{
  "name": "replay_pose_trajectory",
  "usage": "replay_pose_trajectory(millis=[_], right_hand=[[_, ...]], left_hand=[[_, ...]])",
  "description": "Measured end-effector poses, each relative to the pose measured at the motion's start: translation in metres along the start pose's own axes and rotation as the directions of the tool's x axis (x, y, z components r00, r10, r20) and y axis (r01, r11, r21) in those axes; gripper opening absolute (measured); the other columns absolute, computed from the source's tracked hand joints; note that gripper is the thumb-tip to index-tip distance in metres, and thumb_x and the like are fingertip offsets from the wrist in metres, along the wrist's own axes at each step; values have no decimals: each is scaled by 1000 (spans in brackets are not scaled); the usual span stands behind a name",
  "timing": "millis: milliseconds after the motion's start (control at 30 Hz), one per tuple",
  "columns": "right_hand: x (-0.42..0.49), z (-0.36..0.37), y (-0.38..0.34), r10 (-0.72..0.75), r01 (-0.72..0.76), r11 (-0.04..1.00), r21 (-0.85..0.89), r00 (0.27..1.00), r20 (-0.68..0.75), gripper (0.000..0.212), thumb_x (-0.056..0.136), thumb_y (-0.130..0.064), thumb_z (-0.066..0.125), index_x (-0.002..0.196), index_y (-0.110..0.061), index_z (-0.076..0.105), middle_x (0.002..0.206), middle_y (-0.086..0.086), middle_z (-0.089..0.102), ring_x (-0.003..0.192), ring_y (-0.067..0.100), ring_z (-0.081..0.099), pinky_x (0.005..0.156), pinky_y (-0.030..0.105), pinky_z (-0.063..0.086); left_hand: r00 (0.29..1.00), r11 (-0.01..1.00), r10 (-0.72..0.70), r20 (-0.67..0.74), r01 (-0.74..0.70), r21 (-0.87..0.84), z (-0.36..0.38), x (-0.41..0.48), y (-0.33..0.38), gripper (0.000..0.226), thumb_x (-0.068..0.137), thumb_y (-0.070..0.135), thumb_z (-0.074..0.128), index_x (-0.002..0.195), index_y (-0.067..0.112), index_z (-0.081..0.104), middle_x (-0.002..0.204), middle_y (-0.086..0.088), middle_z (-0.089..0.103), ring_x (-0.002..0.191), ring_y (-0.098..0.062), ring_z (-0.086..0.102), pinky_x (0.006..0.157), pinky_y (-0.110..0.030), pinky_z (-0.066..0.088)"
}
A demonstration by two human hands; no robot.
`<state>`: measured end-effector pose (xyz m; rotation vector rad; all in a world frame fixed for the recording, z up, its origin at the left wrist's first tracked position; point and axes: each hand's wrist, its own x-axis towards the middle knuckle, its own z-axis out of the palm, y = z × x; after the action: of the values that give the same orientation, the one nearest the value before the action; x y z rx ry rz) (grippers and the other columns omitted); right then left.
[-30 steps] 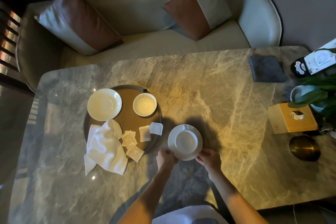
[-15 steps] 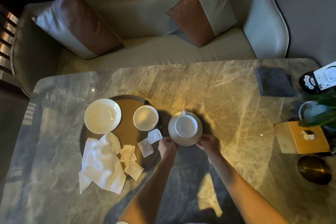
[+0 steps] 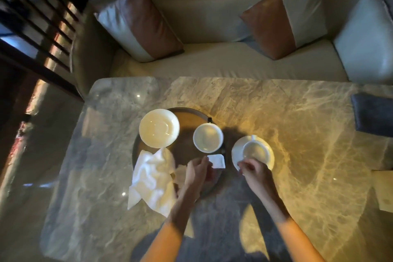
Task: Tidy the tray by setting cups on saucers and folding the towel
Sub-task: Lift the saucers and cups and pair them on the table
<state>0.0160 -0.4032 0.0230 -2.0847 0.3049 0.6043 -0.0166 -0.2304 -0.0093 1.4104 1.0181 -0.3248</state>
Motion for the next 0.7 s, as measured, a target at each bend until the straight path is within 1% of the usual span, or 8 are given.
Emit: replay_pose_trajectory(millis=[67,133,233,300,367,433,533,700], right_hand=[[5,30,-36,-63,58,996,62,994,87,11,93,-18,62,91,-13,72,79,1,73,67,10,66,62,20,50],[15,64,-69,-98,82,990,114,985,139,10,93,-17,62,92,-14,71,74,1,73,53,7,64,48,20,48],[32,117,-111,-116,95,986,136,980,159,12,94,-15,59,93,-9,70,70,3,70,45,1,61,42,19,50],[44,146,-131,-76,69,995,69,992,105,18,94,-15,57,92,-5,71,73,6,73,55,8,67,57,30,61],[58,170,-140,-13,17,997,-79,999,51,23,94,-17,54,96,-6,74,90,11,76,81,25,72,76,38,60],[71,192,-141,67,-66,982,-179,998,-2,26,95,-17,52,108,-7,72,111,14,72,104,33,67,85,36,51],[86,216,-135,181,-181,969,-168,983,-15,33,98,-17,50,125,-2,59,131,19,60,120,35,56,93,38,45],[93,237,-121,219,-230,964,-131,971,-95,22,93,-19,61,110,-6,66,112,14,69,96,28,62,72,28,42]], left_hand=[[989,996,93,-116,-94,0,-32,9,13,33,100,22,51,73,7,61,63,-13,61,57,-29,59,56,-33,49],[958,988,154,-240,-154,18,-65,23,27,33,100,18,50,70,7,58,62,-15,59,58,-29,57,55,-33,47],[922,976,200,-332,-157,152,-114,47,45,28,98,21,50,84,2,66,73,-17,71,63,-34,67,61,-42,55],[909,971,189,-372,-117,206,-143,63,55,26,96,20,49,96,0,66,81,-17,73,70,-36,71,65,-46,60],[894,957,179,-411,-60,285,-165,78,61,25,94,18,49,100,-1,63,94,-22,72,86,-41,69,76,-46,58],[898,932,167,-406,-9,363,-179,92,65,23,94,19,48,100,1,60,104,-22,69,97,-41,64,77,-37,50],[928,870,200,-314,-21,492,-190,110,67,20,94,19,48,101,3,56,110,-21,66,102,-40,61,76,-38,43],[951,819,212,-226,-47,571,-194,134,72,21,96,16,48,108,1,56,114,-21,65,107,-40,60,84,-42,46]])
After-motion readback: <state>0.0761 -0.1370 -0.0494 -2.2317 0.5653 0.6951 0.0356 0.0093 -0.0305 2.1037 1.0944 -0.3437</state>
